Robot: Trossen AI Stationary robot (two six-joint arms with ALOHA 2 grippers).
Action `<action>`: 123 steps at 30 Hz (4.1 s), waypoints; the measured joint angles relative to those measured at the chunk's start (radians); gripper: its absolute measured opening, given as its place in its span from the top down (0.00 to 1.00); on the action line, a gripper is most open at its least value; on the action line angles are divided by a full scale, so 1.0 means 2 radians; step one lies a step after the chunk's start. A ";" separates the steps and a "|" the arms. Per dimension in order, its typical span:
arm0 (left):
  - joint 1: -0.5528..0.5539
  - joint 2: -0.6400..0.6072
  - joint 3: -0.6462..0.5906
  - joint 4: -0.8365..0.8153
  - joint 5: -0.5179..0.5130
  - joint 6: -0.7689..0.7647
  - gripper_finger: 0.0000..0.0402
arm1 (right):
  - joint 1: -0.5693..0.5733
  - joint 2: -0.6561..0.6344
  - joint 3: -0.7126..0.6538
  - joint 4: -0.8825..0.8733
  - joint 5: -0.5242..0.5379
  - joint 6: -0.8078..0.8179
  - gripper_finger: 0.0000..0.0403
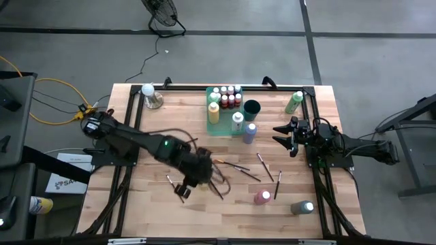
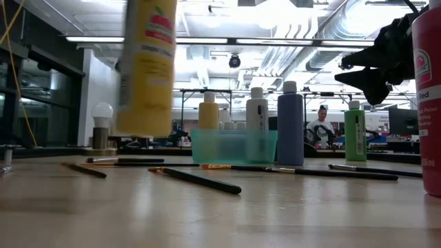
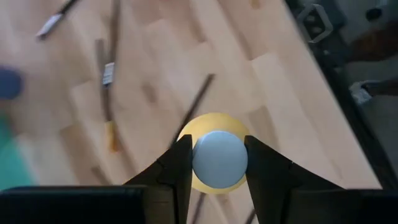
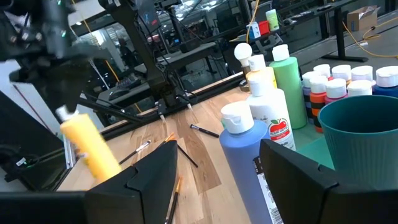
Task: Pick & Place Paint Supplies
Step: Put the yellow paint bottle into the green bin, then put the light green paint bottle into the green bin
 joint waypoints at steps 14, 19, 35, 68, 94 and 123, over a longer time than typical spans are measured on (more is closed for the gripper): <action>0.164 -0.001 0.092 -0.037 -0.068 0.006 0.71 | 0.000 0.000 0.000 0.000 0.000 0.000 0.45; 0.231 -0.001 0.093 -0.029 -0.094 -0.018 0.71 | 0.000 0.000 0.000 0.000 0.000 0.000 0.45; 0.304 0.052 0.089 -0.014 -0.066 -0.066 0.71 | 0.000 0.000 0.000 0.000 0.000 0.000 0.45; 0.304 0.089 0.039 0.012 -0.067 -0.109 0.71 | 0.000 0.000 0.000 0.000 0.000 0.000 0.45; 0.303 0.043 0.037 0.013 -0.086 -0.066 0.48 | 0.000 0.000 0.000 0.000 0.000 0.000 0.45; 0.254 -0.461 -0.373 0.272 -0.059 -0.061 0.47 | 0.000 0.000 0.000 0.000 0.000 0.000 0.45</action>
